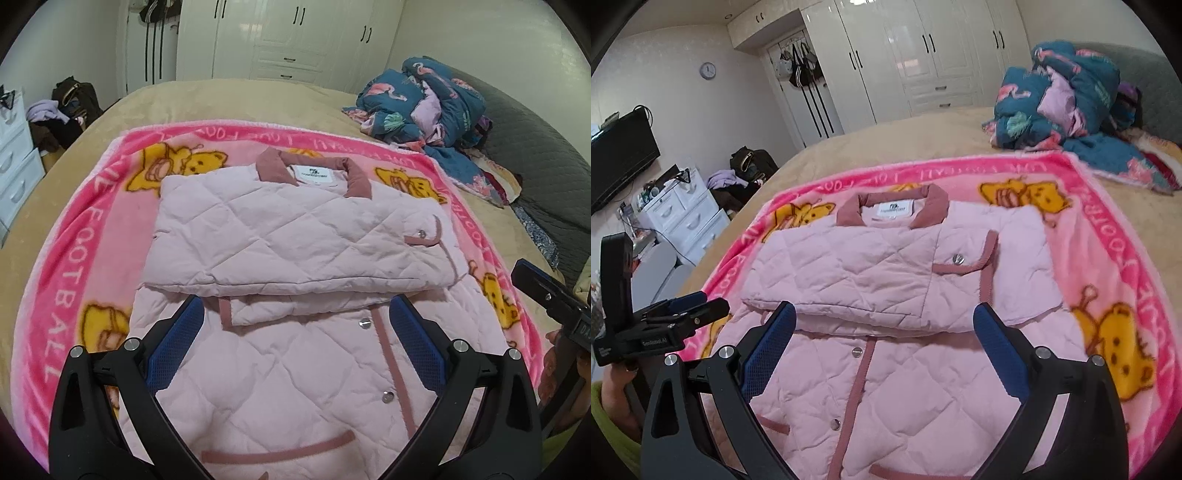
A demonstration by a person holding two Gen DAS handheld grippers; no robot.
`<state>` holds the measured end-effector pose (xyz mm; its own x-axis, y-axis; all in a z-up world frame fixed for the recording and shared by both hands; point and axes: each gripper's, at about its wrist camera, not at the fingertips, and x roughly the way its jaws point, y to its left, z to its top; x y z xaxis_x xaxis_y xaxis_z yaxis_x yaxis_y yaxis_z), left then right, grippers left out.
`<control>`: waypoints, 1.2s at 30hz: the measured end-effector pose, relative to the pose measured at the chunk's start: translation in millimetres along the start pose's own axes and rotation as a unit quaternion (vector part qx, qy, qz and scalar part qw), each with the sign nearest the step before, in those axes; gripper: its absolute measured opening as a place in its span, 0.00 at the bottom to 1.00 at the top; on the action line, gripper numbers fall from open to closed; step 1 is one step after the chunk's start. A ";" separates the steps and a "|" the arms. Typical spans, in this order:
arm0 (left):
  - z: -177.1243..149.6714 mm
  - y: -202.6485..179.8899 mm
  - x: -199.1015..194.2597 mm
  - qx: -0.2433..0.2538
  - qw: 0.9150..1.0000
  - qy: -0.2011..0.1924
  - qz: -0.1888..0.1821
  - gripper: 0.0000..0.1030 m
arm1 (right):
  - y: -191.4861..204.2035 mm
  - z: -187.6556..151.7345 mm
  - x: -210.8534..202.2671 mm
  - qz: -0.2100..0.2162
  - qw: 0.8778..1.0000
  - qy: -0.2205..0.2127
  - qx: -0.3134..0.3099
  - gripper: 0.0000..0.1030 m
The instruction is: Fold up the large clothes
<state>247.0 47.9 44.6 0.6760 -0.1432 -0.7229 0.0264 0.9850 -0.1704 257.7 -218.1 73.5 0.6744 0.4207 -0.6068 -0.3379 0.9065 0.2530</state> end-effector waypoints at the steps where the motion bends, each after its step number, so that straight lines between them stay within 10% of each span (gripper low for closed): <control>1: -0.6 -1.5 -3.0 0.003 1.000 -0.002 0.001 0.91 | 1.7 0.6 -4.9 -0.001 1.000 -0.003 -0.002 0.93; 36: -39.5 -32.6 -91.3 0.047 0.997 -0.063 0.028 0.91 | 8.2 -29.1 -98.1 0.003 0.999 -0.034 -0.013 0.94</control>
<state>155.3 25.1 89.6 0.7649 -0.0802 -0.6392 0.0504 0.9966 -0.0648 169.7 -252.9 113.2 0.7145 0.4290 -0.5527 -0.3592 0.9028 0.2364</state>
